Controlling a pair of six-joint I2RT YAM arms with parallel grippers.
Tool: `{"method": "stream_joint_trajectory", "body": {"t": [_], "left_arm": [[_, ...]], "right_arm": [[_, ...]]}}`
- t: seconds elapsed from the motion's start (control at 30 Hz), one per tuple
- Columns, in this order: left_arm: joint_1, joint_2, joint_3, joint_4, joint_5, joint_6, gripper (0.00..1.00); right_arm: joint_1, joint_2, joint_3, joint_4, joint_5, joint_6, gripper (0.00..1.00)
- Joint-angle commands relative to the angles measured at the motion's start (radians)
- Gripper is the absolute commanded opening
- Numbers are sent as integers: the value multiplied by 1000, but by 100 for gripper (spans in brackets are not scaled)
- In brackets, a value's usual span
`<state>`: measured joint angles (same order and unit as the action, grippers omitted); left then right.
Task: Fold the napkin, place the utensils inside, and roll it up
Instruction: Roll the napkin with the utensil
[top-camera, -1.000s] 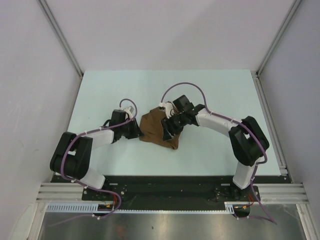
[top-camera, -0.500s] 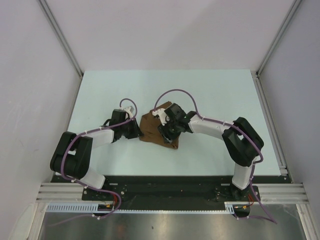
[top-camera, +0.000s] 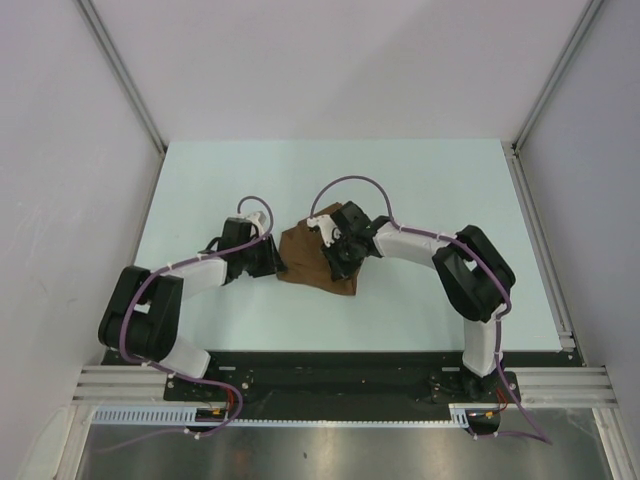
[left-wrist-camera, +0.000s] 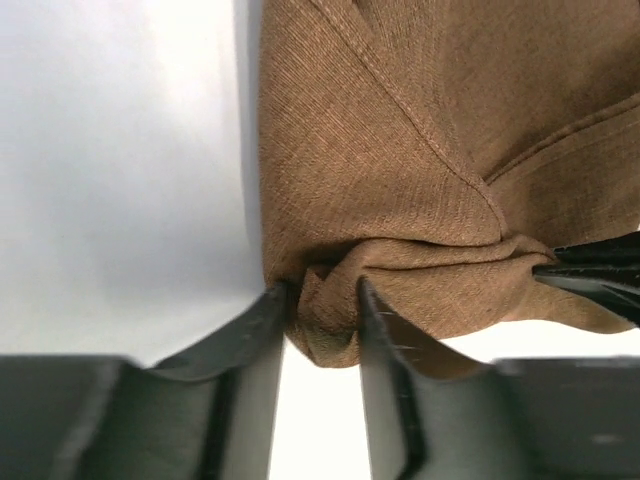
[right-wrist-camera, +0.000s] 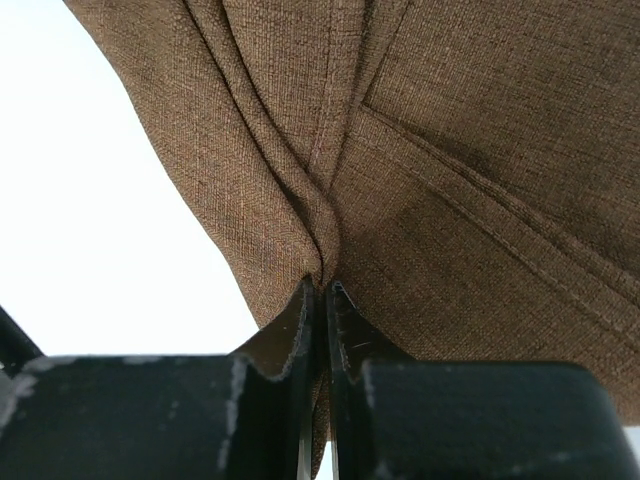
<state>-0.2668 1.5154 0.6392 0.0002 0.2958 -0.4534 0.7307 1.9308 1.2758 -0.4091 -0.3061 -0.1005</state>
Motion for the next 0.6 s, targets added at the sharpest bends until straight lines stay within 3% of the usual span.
{"method": "stream_joint_trajectory", "body": {"t": [0.0,0.33,0.43,0.57], "left_arm": [[14,-61,24,-45,-103,32,45],[14,-12,-1,44,-63,41,45],[14,-4,-12,95,-21,44,41],[14,3,-16,107,-7,44,33]], "right_arm": [[-30,60,19,-19,6,-11,6],[-48,85,22,-28,-30,-15,11],[-53,70,26,-31,-51,-8,19],[-50,4,62,-51,-62,-4,46]]}}
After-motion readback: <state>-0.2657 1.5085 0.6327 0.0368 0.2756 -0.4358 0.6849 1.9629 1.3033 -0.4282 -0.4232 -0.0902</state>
